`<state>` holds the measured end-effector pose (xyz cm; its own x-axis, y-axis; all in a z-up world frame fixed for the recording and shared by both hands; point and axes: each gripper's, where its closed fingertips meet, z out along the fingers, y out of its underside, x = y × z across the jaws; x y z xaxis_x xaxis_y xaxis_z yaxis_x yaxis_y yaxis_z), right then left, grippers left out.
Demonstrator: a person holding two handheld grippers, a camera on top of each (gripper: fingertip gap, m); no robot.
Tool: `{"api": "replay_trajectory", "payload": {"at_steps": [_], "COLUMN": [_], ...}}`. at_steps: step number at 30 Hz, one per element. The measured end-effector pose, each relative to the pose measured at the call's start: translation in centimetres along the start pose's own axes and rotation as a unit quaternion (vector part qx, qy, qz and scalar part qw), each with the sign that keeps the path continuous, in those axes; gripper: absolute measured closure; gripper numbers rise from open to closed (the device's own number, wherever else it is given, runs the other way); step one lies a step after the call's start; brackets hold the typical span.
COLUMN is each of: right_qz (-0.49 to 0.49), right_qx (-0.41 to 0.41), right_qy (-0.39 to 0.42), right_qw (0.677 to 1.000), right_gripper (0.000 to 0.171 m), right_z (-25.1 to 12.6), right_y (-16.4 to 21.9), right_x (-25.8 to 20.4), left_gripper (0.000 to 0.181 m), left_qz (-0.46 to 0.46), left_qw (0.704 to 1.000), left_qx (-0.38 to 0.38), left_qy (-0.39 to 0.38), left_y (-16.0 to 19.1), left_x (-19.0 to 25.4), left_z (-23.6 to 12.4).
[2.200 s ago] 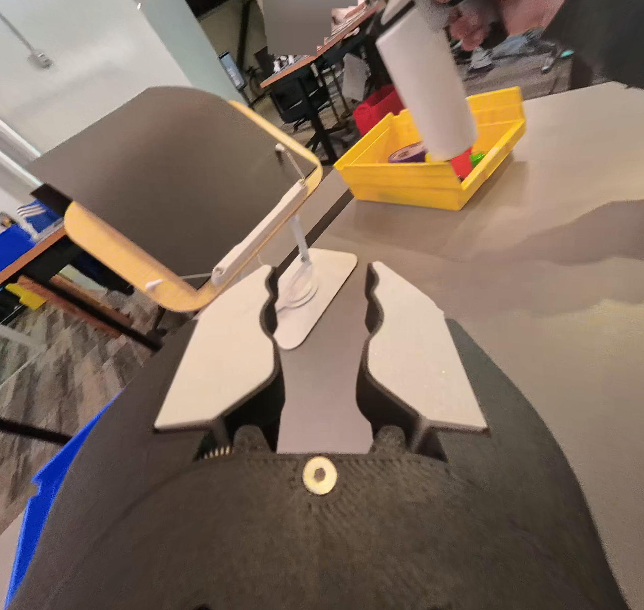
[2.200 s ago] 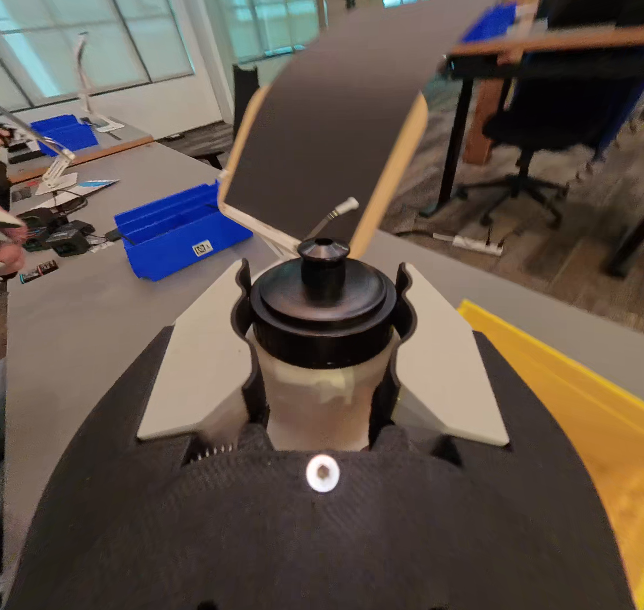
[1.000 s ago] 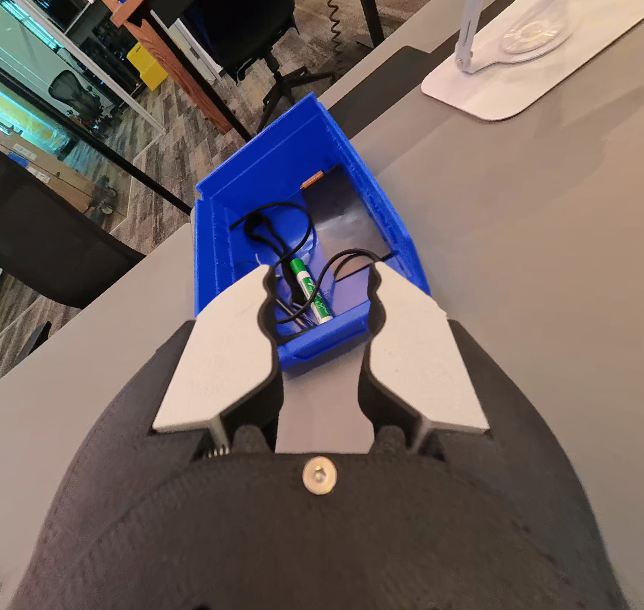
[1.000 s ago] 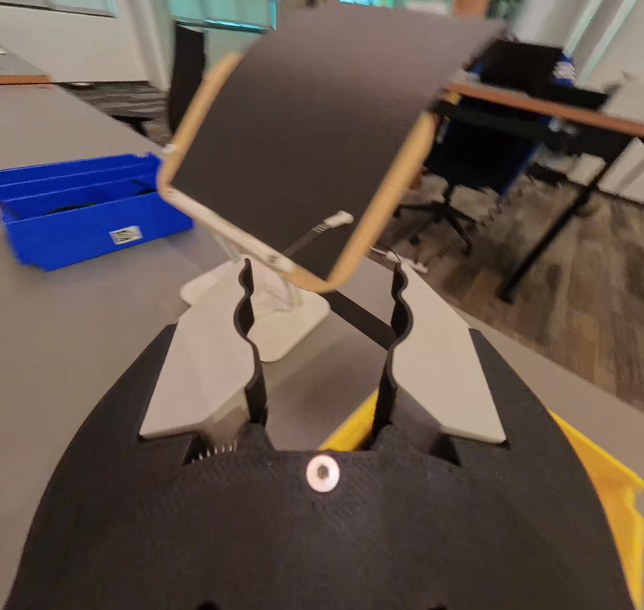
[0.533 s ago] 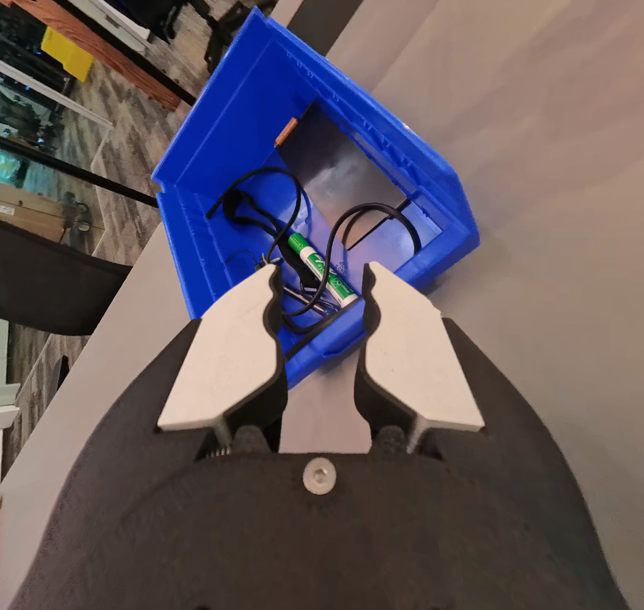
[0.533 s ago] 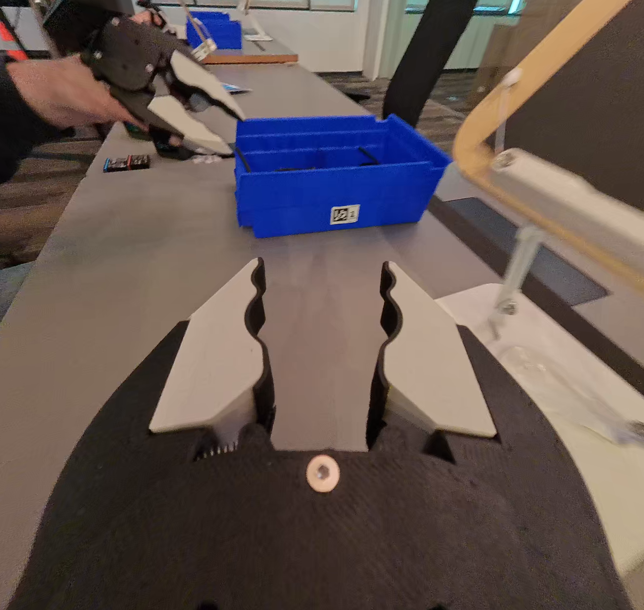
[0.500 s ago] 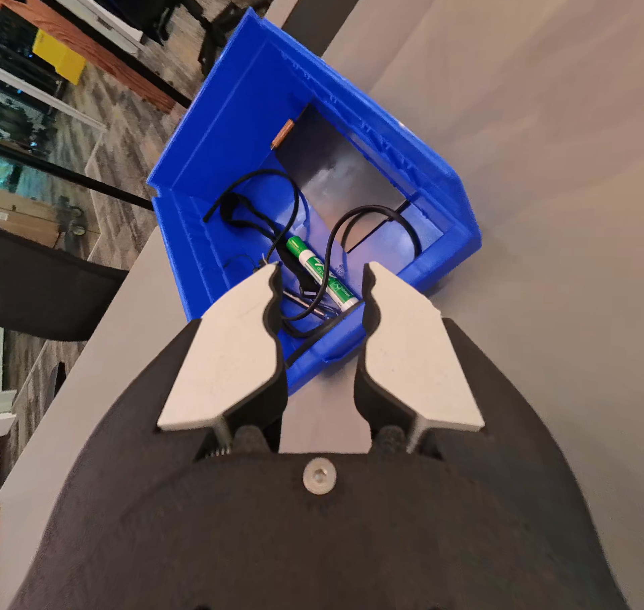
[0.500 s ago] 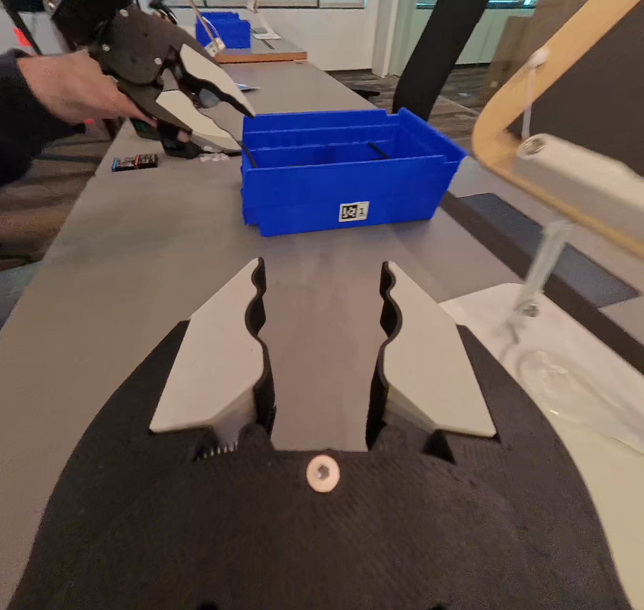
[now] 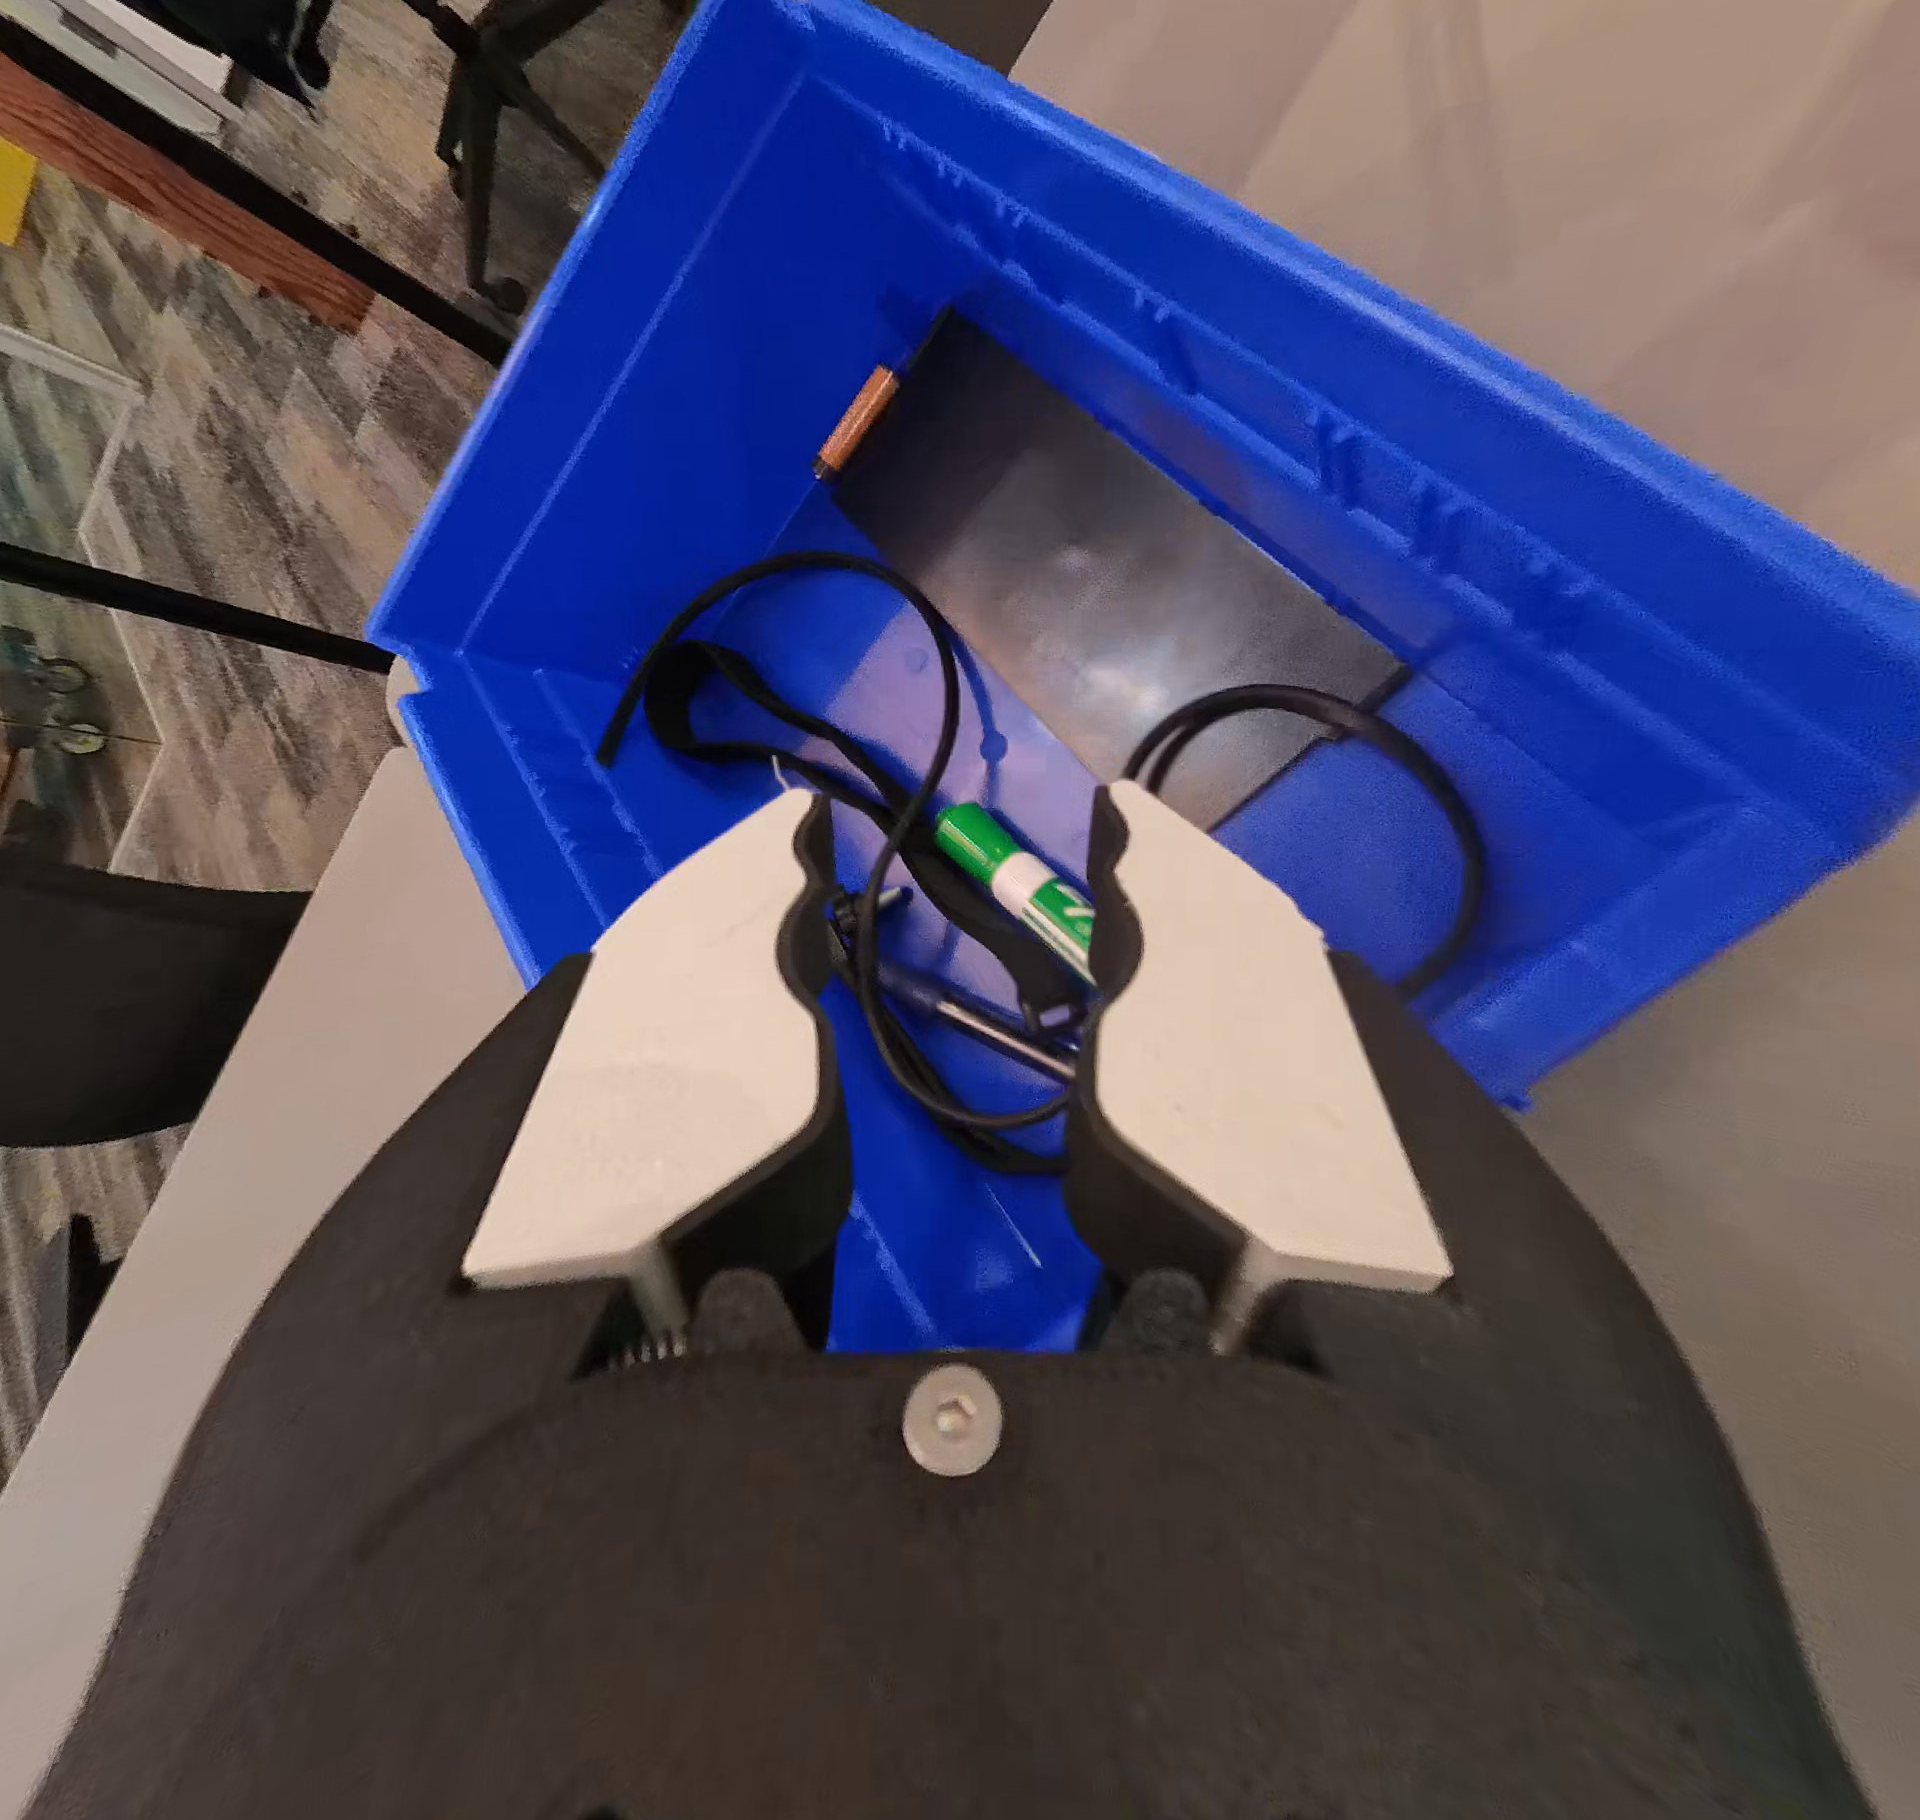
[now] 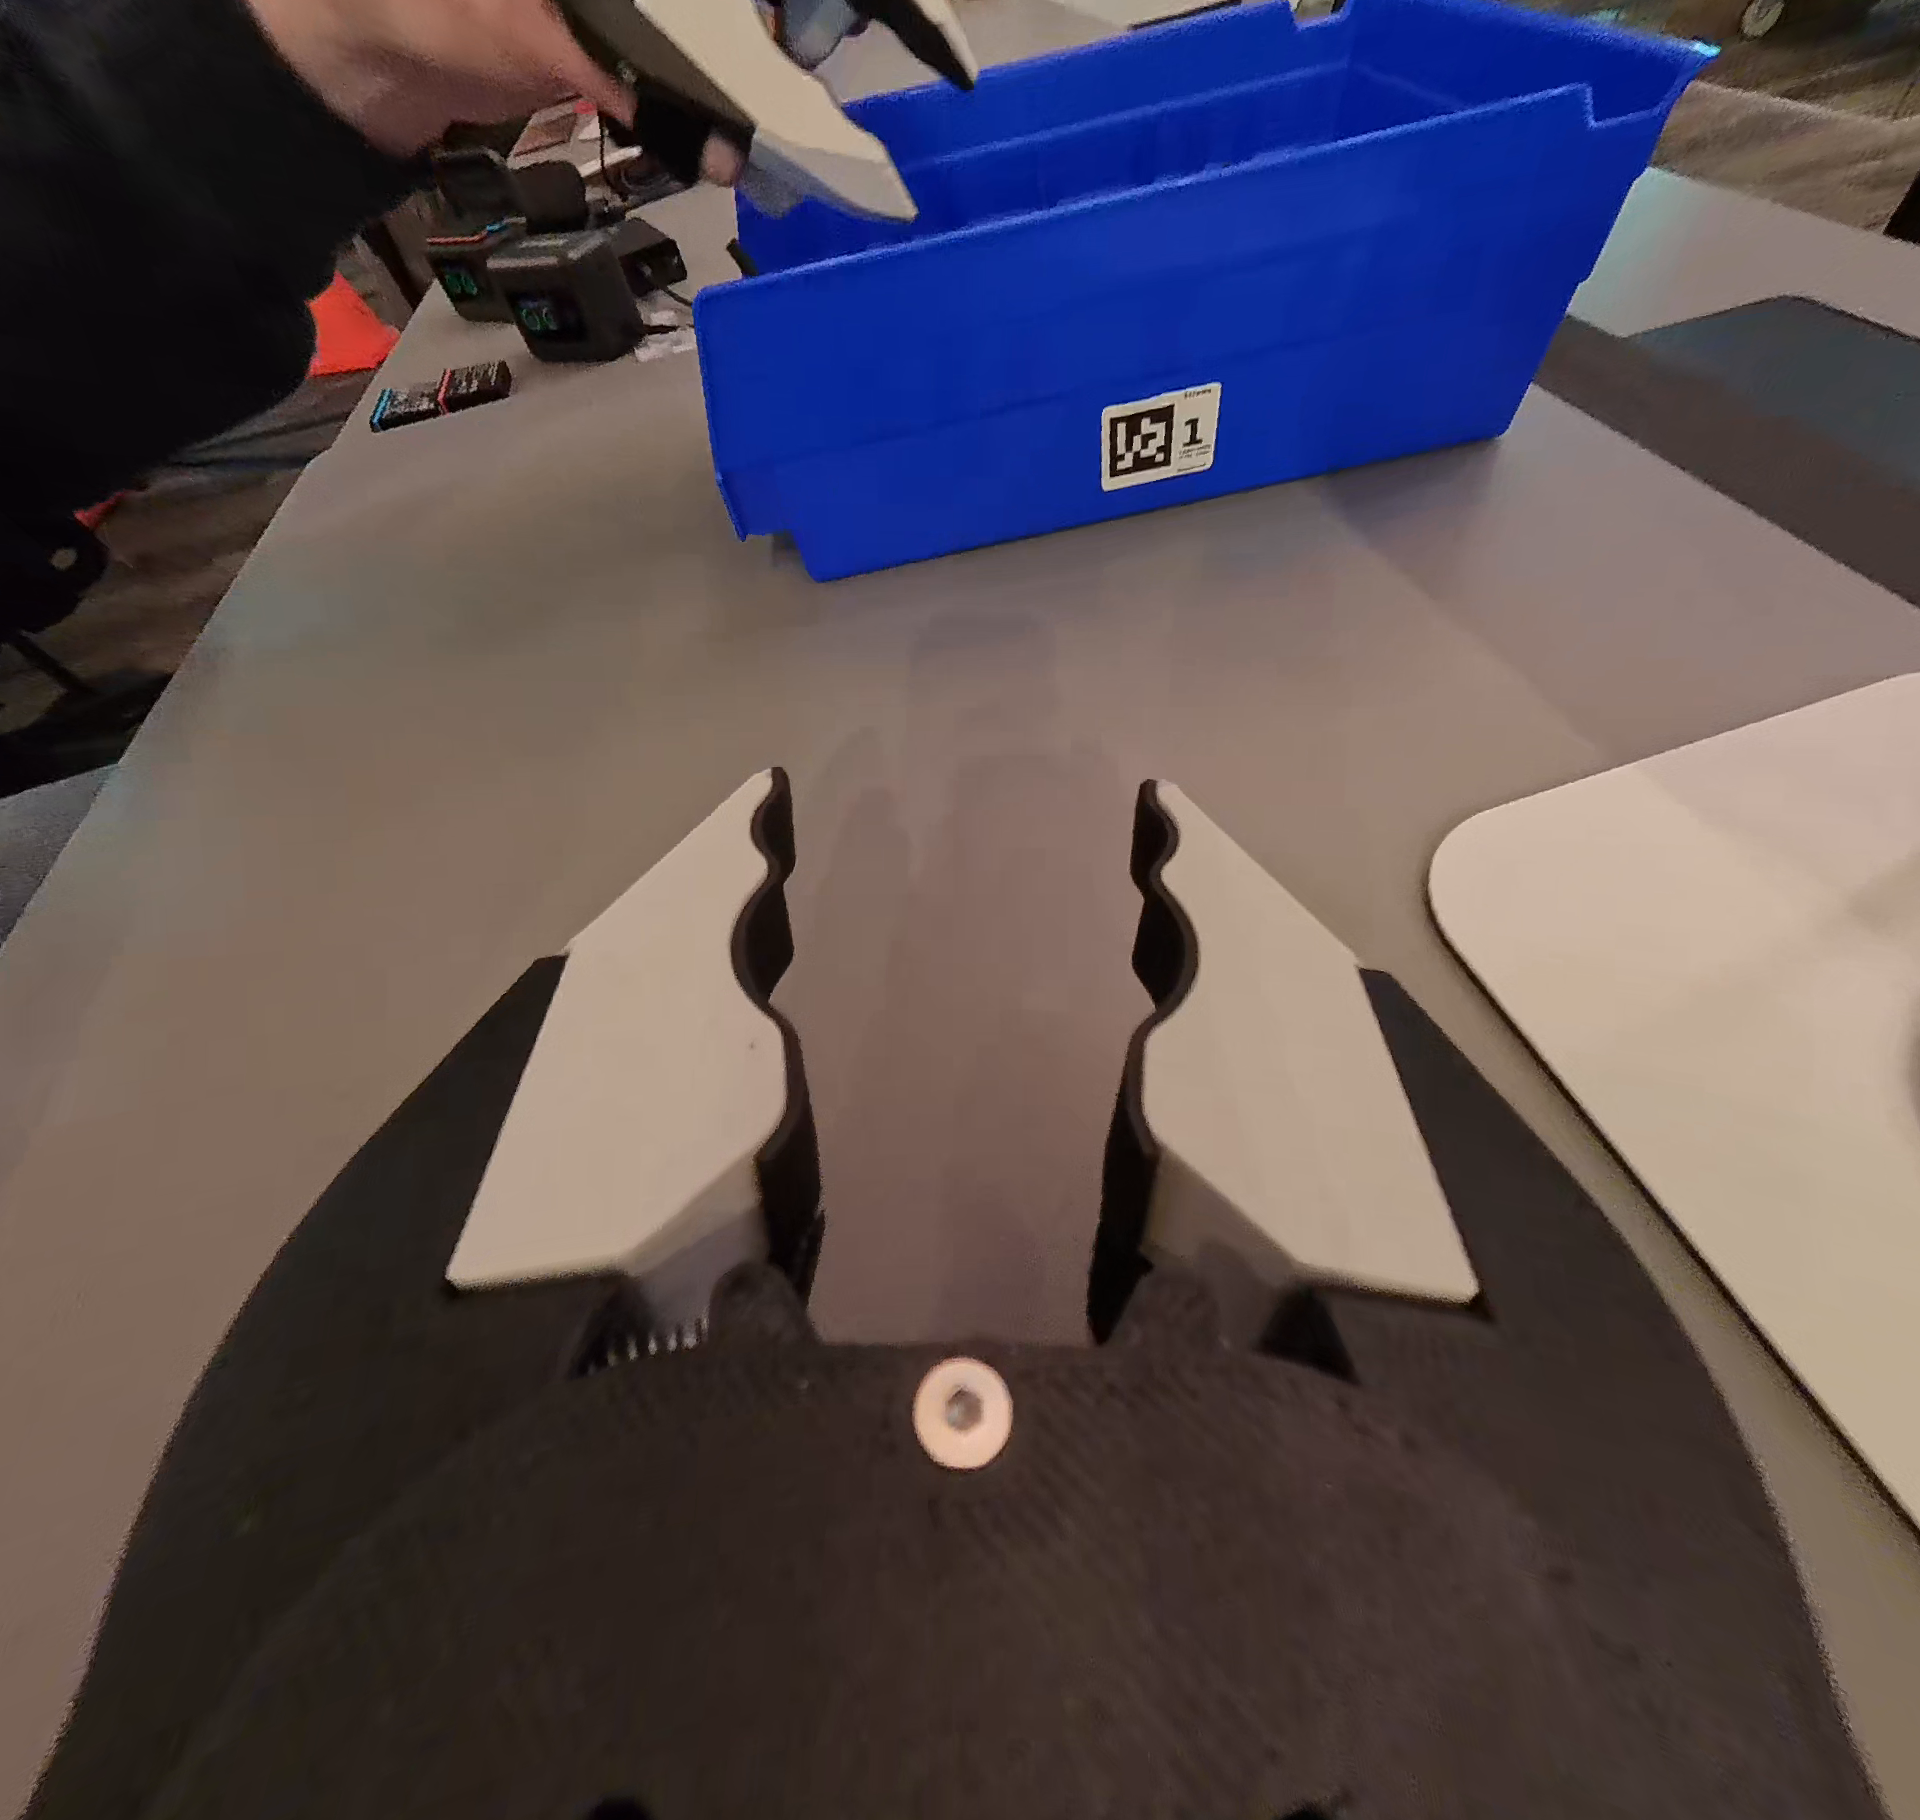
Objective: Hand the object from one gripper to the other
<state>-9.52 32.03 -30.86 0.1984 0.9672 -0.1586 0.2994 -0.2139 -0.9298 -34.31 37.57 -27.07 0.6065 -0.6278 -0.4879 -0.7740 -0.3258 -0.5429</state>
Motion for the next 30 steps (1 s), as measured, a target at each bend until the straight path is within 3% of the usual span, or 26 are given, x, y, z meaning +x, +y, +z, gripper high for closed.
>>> {"api": "replay_trajectory", "payload": {"at_steps": [8,15,21,25,30], "right_qz": [0.003,0.048,0.013,-0.003,-0.012], "right_qx": [-0.008,0.022,-0.014,-0.021,-0.024], "right_qy": [-0.003,-0.005,0.005,0.013,0.016], "right_qw": [1.0,0.999,1.0,1.0,1.0], "right_gripper": [0.115,0.121,0.122,0.122,0.122], "right_z": [0.1,-0.5,0.2,0.4,0.4], "right_y": [0.2,-0.5,0.4,0.6,0.6], "right_x": [0.0,0.9,0.4,0.2,0.1], "left_gripper": [0.135,0.107,0.1,0.081,0.084], "left_qz": [-0.011,-0.11,-0.138,-0.174,-0.179], "left_qw": [0.997,0.965,0.959,0.951,0.95], "left_qx": [-0.031,-0.085,-0.129,-0.152,-0.163], "left_qy": [0.077,0.221,0.213,0.204,0.195], "left_y": [-0.6,-1.0,-0.4,0.4,0.6], "left_x": [-0.8,3.5,5.1,4.5,4.0], "left_z": [4.7,8.8,11.0,11.4,11.4]}}
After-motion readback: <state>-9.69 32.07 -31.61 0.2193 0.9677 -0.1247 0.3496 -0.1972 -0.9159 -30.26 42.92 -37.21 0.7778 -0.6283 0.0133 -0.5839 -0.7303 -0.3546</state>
